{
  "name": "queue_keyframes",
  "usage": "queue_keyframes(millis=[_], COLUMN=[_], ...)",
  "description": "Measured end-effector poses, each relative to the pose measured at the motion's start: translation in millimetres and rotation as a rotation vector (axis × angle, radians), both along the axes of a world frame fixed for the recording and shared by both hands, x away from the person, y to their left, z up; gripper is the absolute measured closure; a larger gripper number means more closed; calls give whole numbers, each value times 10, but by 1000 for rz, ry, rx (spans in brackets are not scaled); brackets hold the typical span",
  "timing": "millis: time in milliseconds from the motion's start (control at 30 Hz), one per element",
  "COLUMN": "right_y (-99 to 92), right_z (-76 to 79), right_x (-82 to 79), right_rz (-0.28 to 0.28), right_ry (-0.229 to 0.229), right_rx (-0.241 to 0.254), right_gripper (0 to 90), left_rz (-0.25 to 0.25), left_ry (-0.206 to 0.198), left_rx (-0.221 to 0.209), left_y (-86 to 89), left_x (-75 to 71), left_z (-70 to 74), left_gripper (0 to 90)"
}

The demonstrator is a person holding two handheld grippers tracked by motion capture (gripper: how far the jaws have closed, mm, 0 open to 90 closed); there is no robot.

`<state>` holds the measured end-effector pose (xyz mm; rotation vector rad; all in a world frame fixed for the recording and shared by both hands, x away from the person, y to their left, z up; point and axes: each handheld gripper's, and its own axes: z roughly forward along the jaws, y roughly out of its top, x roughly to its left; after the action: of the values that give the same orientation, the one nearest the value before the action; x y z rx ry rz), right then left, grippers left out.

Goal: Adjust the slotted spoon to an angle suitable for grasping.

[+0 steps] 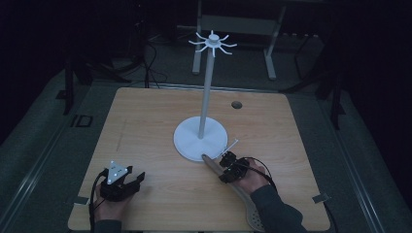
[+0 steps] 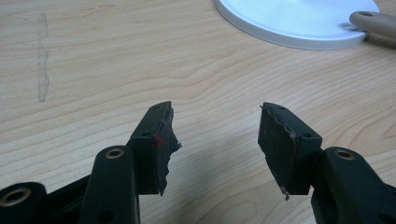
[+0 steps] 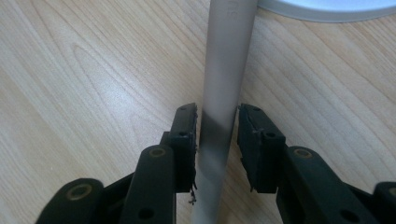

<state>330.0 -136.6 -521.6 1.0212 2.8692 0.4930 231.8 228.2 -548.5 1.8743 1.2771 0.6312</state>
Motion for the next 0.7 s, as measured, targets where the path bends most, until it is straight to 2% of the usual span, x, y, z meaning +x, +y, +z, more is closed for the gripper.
queue_keyframes(millis=[500, 700], right_y=[69, 90], right_z=[-106, -115], right_x=[41, 27], right_rz=[-2, 5], right_ry=[9, -9], right_rx=[-28, -44], right_gripper=[679, 689], left_rz=[0, 0], left_ry=[-5, -6], left_rx=[-1, -1], left_y=[5, 5], left_x=[-2, -1], left_z=[2, 2], left_gripper=[453, 452])
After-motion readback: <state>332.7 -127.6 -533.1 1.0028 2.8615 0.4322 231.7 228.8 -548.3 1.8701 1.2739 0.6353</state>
